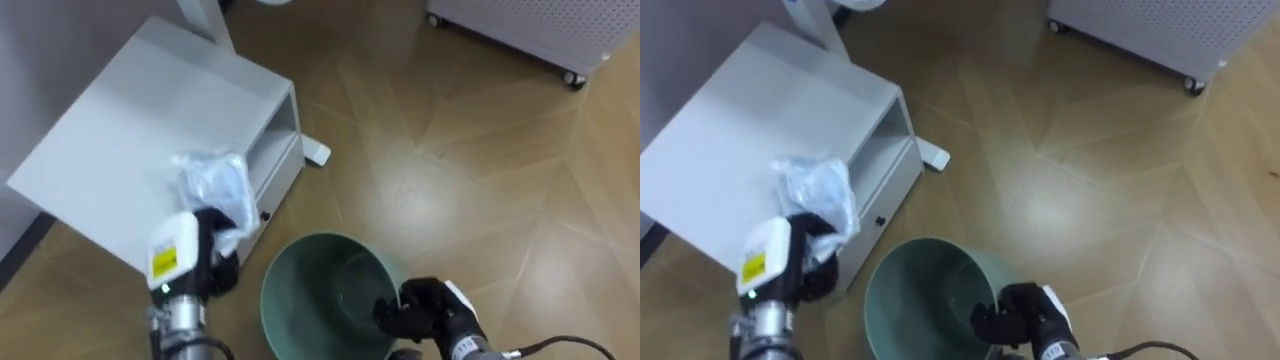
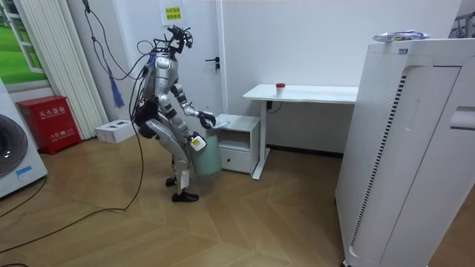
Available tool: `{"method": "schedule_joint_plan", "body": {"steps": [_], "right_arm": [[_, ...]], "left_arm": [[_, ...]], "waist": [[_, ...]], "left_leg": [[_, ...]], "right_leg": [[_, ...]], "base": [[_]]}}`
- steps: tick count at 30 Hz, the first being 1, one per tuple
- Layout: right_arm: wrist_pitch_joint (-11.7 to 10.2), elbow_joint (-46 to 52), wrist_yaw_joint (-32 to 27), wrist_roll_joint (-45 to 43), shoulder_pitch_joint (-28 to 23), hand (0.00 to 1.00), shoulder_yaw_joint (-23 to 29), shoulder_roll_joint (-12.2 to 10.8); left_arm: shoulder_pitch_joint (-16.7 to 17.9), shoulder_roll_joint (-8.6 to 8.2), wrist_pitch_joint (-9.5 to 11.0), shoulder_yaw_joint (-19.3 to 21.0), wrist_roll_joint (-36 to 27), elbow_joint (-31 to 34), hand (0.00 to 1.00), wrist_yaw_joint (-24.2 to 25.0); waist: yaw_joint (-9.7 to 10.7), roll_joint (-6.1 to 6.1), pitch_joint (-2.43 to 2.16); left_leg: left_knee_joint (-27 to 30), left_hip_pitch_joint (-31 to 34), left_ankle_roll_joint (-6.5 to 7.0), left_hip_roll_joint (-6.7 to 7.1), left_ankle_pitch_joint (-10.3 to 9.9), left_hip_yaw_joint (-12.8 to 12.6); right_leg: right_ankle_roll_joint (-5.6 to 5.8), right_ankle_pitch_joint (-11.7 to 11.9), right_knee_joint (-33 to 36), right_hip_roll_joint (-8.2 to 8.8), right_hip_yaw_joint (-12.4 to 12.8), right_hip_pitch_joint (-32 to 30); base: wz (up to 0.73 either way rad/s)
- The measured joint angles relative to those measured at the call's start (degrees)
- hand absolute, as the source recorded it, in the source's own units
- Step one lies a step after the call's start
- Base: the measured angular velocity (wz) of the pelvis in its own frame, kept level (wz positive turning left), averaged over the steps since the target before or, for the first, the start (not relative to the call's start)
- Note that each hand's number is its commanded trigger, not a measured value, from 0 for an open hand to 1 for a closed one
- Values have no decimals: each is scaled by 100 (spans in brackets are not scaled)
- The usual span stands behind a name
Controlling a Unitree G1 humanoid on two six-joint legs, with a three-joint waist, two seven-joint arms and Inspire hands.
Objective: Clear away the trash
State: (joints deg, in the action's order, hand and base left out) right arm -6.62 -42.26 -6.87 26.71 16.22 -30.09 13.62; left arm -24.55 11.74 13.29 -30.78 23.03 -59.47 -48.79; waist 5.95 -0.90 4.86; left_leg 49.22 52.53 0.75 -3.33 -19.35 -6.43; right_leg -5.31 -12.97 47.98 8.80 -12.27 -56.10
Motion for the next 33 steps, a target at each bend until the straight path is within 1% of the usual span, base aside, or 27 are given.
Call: {"method": "schedule_joint_plan", "body": {"steps": [1,2,3,4,5,6,7,8,9,10,12,16,18,19,20,21,26,33], "right_arm": [[-7,74,-31,-49,-84,100,0,-21],[-7,74,-55,-49,-95,100,-1,-38],[-9,73,-77,-35,-110,100,0,-47],[-12,73,-97,-32,-114,100,1,-56],[-17,73,-114,-29,-114,100,5,-67],[-78,66,-123,-15,-114,100,11,-88],[-145,47,-118,-14,-113,100,21,-155],[-172,34,-113,-8,-116,100,36,-169],[-214,14,-93,4,-120,100,52,-178],[-224,14,-50,5,-125,100,63,-212],[-226,12,-20,2,-151,100,99,-298],[-226,13,11,34,-228,100,97,-436],[-226,13,11,23,-241,100,92,-501],[-226,13,11,22,-243,100,91,-513],[-226,13,11,22,-244,100,92,-529],[-226,14,13,17,-256,100,91,-541],[-234,14,14,11,-268,100,98,-567],[-401,27,14,96,-266,100,101,-566]], "left_arm": [[188,-32,52,-99,2,97,100,37],[266,-62,74,-136,6,119,100,62],[430,-160,89,-177,11,163,100,123],[583,-233,106,-234,14,215,100,209],[637,-253,123,-281,14,219,100,234],[701,-269,167,-384,13,217,100,301],[729,-290,187,-451,13,205,100,377],[742,-305,189,-477,12,200,100,424],[769,-337,189,-528,13,198,100,470],[791,-370,194,-557,14,198,100,526],[792,-437,201,-555,14,178,100,624],[783,-554,205,-531,12,89,100,863],[788,-565,205,-531,13,83,100,972],[787,-582,205,-522,13,83,76,1013],[787,-585,205,-507,13,83,30,1037],[788,-595,205,-479,14,80,0,1070],[781,-670,220,-377,15,25,0,1090],[768,-675,220,-306,14,-35,0,1118]], "waist": [[-7,43,-59],[-20,67,-74],[-30,71,-96],[-40,73,-107],[-40,78,-115],[-38,90,-131],[-67,92,-136],[-95,92,-137],[-133,87,-150],[-137,77,-166],[-142,69,-173],[-152,76,-177],[-156,77,-177],[-156,77,-176],[-156,77,-176],[-156,76,-176],[-165,77,-176],[-167,77,-175]], "left_leg": [[-64,-85,2,6,2,-46],[-100,-145,5,6,3,-82],[-157,-273,10,2,6,-122],[-218,-402,18,-2,10,-143],[-247,-458,18,0,10,-147],[-323,-563,17,-11,10,-170],[-396,-664,21,-25,35,-187],[-431,-722,23,-35,41,-204],[-493,-822,31,-51,52,-239],[-552,-888,47,-89,67,-281],[-588,-964,57,-100,78,-304],[-631,-1056,66,-92,82,-328],[-632,-1056,67,-91,82,-333],[-631,-1046,68,-91,83,-333],[-630,-1041,69,-92,83,-333],[-628,-1032,68,-93,83,-332],[-626,-1019,69,-92,83,-331],[-628,-943,68,-96,83,-350]], "right_leg": [[6,3,-25,1,32,37],[9,3,-37,1,54,72],[19,-1,-87,-1,56,187],[34,2,-152,-10,57,312],[42,-1,-175,-10,56,367],[59,4,-249,-29,58,467],[86,44,-349,-64,74,570],[88,72,-399,-91,89,623],[91,112,-479,-100,98,711],[104,147,-547,-109,113,766],[116,177,-603,-111,112,842],[133,194,-646,-101,118,933],[134,195,-637,-98,121,929],[134,194,-632,-98,122,918],[134,194,-630,-98,123,912],[133,194,-628,-99,122,905],[134,193,-626,-99,123,892],[132,194,-617,-100,130,790]], "base": [[-9],[-14],[-13],[-9],[0],[0],[-6],[-17],[-19],[-16],[-7],[-1],[0],[0],[0],[0],[0],[0]]}}
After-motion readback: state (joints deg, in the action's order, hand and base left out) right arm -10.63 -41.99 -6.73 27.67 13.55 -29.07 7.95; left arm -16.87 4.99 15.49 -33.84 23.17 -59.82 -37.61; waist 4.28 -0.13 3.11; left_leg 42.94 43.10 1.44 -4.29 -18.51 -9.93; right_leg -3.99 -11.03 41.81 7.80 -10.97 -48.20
